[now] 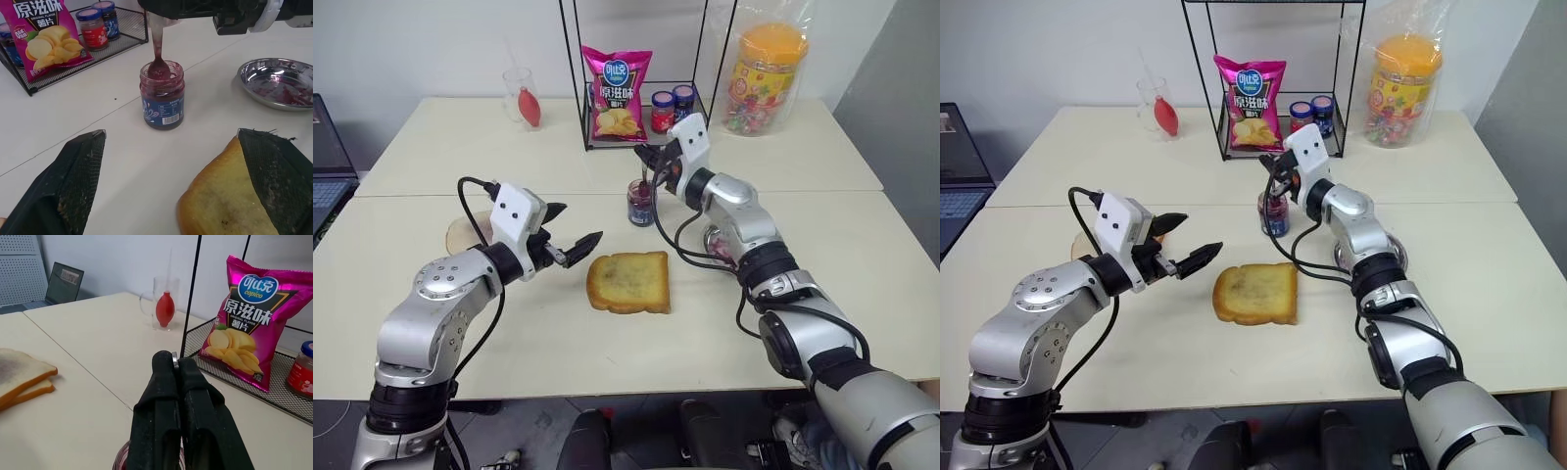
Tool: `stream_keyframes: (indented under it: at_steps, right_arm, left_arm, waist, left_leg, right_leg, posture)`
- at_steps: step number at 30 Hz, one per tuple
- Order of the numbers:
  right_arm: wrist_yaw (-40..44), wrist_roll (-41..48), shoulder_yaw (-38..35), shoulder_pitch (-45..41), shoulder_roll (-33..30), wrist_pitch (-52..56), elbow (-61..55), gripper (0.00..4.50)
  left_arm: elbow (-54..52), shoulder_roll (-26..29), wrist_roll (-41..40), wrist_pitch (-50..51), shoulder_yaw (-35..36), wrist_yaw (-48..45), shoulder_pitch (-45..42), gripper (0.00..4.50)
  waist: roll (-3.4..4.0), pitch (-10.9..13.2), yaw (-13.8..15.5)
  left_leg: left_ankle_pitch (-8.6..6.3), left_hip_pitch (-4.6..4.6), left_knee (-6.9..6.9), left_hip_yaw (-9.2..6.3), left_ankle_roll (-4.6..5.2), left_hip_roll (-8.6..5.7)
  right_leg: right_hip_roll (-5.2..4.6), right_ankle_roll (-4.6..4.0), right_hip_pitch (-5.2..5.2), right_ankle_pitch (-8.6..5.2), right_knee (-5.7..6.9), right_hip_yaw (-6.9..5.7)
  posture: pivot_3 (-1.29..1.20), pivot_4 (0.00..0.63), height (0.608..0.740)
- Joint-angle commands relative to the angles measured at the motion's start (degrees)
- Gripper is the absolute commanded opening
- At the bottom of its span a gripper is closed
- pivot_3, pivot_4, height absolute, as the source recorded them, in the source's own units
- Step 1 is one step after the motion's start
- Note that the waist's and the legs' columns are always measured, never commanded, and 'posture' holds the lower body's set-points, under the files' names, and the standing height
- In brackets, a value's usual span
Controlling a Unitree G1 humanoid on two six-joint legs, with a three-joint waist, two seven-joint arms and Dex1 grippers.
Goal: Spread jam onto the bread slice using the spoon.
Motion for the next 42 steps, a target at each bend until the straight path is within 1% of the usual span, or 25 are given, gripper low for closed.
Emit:
stream_keyframes:
  at_steps: [1,7,13,22,27,34,42]
  right_arm:
    - [-0.50,0.98,-2.30,-2.03,1.11,0.43,1.39,0.07]
    - [-0.12,2.71,-4.41,-1.15,2.88,6.09,0.29,0.07]
    - [-2.39,9.13,-10.69,-2.19,4.25,14.99,-1.62,0.07]
    - [-6.96,16.31,-19.17,-4.15,3.30,24.19,-1.83,0.07]
    - [-8.48,19.43,-22.30,-4.91,3.25,26.73,-2.59,0.07]
    - [-9.84,21.79,-24.02,-5.23,3.61,29.41,-3.63,0.07]
    - [-10.69,21.65,-23.84,-4.76,3.41,29.39,-4.37,0.07]
  left_arm:
    - [-1.52,-0.02,0.20,-1.33,0.73,0.20,0.06,4.50]
    - [1.17,0.80,1.10,-2.65,1.53,-0.46,0.75,4.50]
    - [2.30,1.27,1.54,-3.80,1.49,-1.03,0.74,4.50]
    - [3.79,0.89,2.73,-5.42,0.54,-1.45,0.23,4.50]
    - [4.33,0.55,3.07,-5.60,0.00,-1.43,-0.77,4.50]
    - [4.80,0.52,3.25,-5.71,-0.35,-1.65,-1.51,4.50]
    - [5.07,0.44,3.44,-5.99,-0.50,-1.80,-1.80,4.50]
  waist:
    - [0.00,0.00,0.00]
    - [0.00,0.00,0.00]
    - [0.00,0.00,0.00]
    - [0.00,0.00,-0.07]
    - [0.00,0.00,-0.06]
    - [0.01,0.00,-0.10]
    - [0.00,0.00,-0.10]
  left_leg:
    - [0.00,0.00,0.00,0.00,0.00,0.00]
    - [0.00,0.01,0.00,-0.01,0.00,0.00]
    - [0.00,-0.01,0.00,-0.02,0.00,0.00]
    - [0.00,-0.01,-0.01,-0.01,0.00,0.00]
    - [0.00,-0.01,-0.01,-0.01,0.01,0.00]
    - [0.00,-0.02,-0.01,-0.01,0.01,0.00]
    - [0.00,-0.02,-0.01,-0.01,0.01,0.01]
  right_leg:
    - [0.00,0.00,0.00,0.00,0.00,0.00]
    - [0.00,-0.01,0.00,0.00,0.01,0.00]
    - [0.00,-0.01,0.00,0.00,0.01,-0.02]
    - [0.00,-0.01,0.00,0.00,0.00,-0.02]
    - [0.01,-0.01,0.00,0.00,0.00,-0.02]
    - [0.01,-0.01,0.00,0.00,-0.01,-0.03]
    - [0.02,0.00,0.00,0.00,-0.01,-0.02]
  posture:
    - [0.00,0.150,0.740]
    - [0.00,0.150,0.740]
    - [0.00,0.150,0.740]
    - [0.00,0.150,0.740]
    - [0.00,0.150,0.740]
    - [0.00,0.150,0.740]
    - [0.00,0.150,0.740]
